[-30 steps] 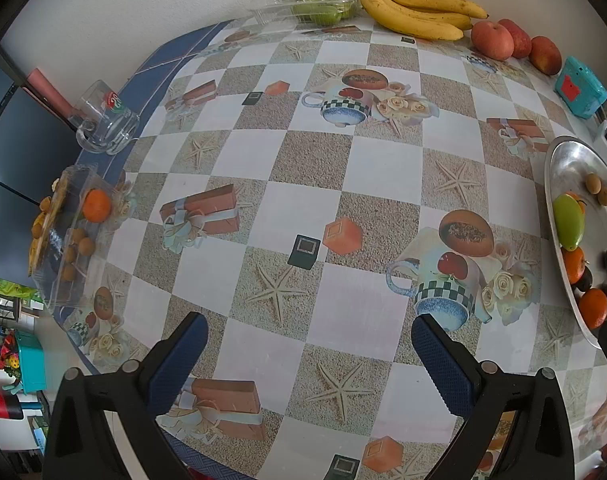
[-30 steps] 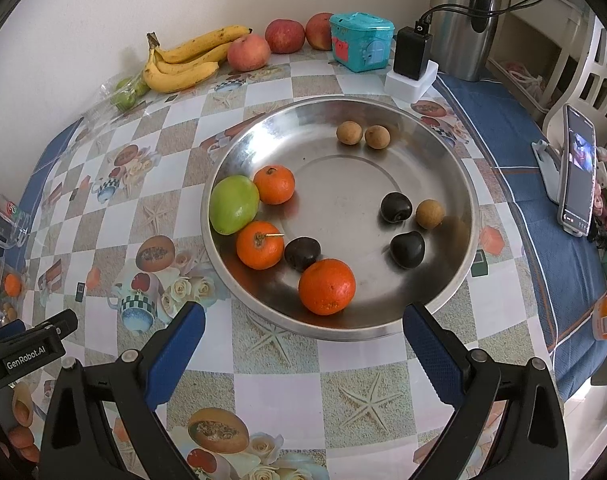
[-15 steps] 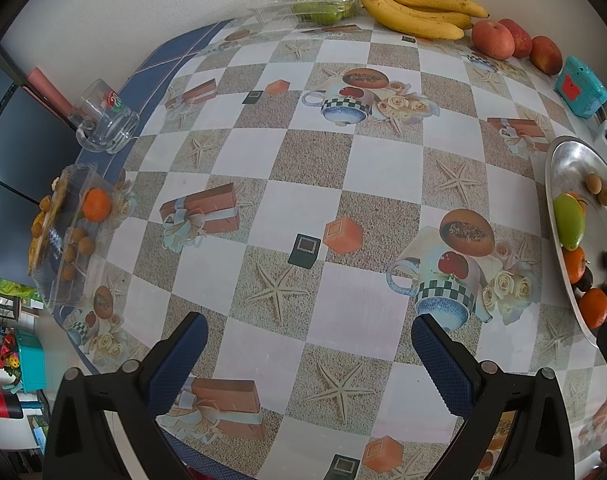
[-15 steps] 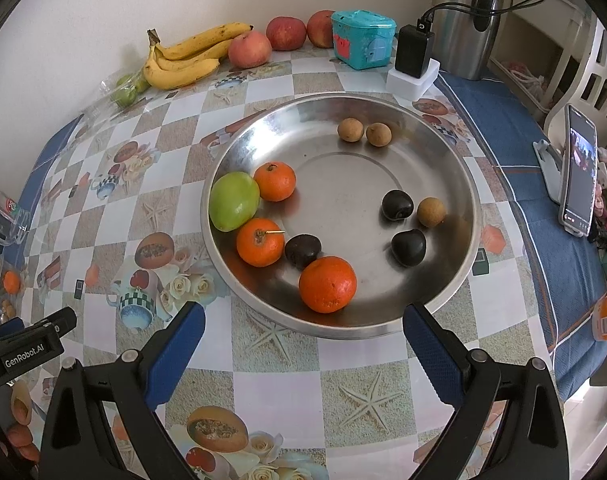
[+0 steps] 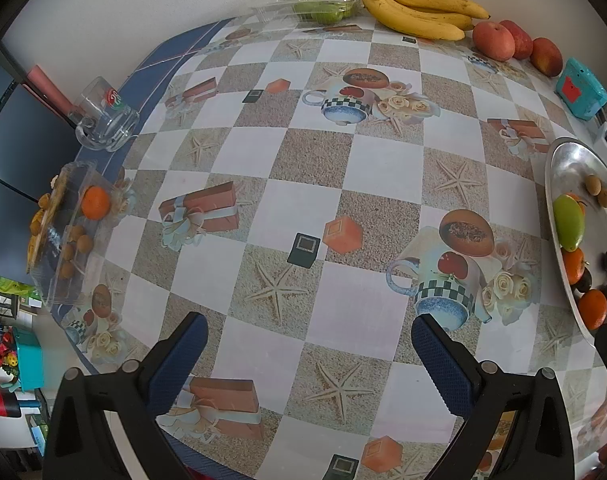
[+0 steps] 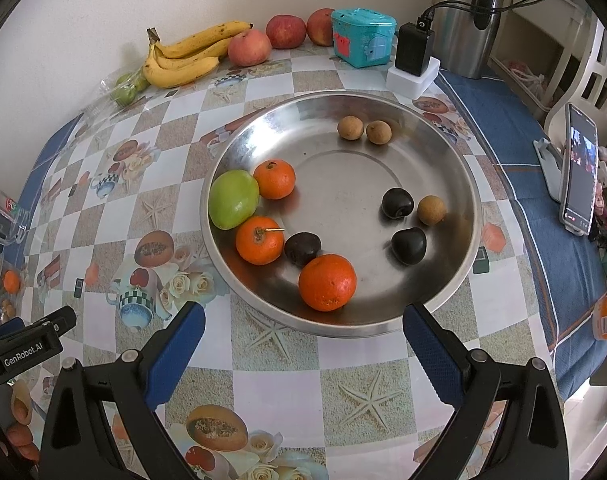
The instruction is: Organize fruits
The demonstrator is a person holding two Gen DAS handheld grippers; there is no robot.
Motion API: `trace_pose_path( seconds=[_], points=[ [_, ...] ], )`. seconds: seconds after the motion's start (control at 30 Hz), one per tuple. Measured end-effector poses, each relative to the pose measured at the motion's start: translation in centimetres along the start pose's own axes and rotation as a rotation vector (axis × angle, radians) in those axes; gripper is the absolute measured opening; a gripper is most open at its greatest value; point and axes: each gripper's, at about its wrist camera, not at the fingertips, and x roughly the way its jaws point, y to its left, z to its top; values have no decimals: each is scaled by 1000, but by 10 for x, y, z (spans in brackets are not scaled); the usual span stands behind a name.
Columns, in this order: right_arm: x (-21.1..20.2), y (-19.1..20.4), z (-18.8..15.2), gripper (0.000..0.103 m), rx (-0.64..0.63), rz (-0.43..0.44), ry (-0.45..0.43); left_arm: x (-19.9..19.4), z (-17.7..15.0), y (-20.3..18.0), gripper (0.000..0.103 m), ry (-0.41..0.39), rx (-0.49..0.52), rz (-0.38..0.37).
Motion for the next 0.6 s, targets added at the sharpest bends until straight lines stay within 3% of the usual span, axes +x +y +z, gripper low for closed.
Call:
trace_pose_path(
  seconds=[0.6],
  points=[
    [0, 0, 0, 99, 1, -1, 0, 1, -1, 0, 103, 1, 1, 0]
  ],
)
